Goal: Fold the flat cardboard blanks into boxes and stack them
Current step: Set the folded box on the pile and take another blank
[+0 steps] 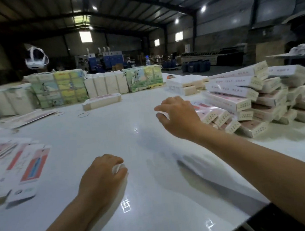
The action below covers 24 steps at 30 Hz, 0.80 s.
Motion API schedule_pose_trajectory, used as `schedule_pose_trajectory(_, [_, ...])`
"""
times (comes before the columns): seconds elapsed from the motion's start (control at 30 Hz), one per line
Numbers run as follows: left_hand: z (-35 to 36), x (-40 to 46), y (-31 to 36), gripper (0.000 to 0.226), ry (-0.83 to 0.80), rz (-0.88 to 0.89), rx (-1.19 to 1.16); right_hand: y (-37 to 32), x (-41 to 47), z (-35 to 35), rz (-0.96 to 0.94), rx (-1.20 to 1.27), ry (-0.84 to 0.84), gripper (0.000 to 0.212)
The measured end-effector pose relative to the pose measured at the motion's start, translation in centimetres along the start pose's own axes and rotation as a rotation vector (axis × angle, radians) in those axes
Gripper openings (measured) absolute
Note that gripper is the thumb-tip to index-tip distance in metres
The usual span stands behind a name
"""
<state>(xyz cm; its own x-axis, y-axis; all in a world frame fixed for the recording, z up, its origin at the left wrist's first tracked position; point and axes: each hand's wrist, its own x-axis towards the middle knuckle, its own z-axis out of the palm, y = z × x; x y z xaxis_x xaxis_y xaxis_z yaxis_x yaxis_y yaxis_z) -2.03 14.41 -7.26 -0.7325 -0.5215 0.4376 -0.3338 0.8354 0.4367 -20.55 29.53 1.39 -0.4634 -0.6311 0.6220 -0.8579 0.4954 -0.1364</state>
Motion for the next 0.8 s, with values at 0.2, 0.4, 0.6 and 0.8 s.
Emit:
schedule_pose_trajectory(0.2, [-0.6, -0.4, 0.3, 0.023, -0.063, -0.004, 0.040, -5.1, -3.8, 5.6, -0.098, -0.025, -0.392, 0.033])
schedule_pose_trajectory(0.4, [-0.7, -0.1, 0.5, 0.026, -0.138, -0.039, 0.056, -4.5, -4.9, 7.6, -0.083, 0.038, -0.333, 0.034])
schedule_pose_trajectory(0.6, [-6.1, 3.1, -2.0, 0.020, -0.127, -0.316, -0.146, -4.1, -4.8, 7.9, -0.095, 0.052, -0.331, 0.031])
schedule_pose_trajectory(0.8, [-12.4, 5.2, -11.2, 0.052, -0.193, -0.750, 0.400, -4.3, -4.7, 8.0, -0.082, 0.060, -0.330, 0.030])
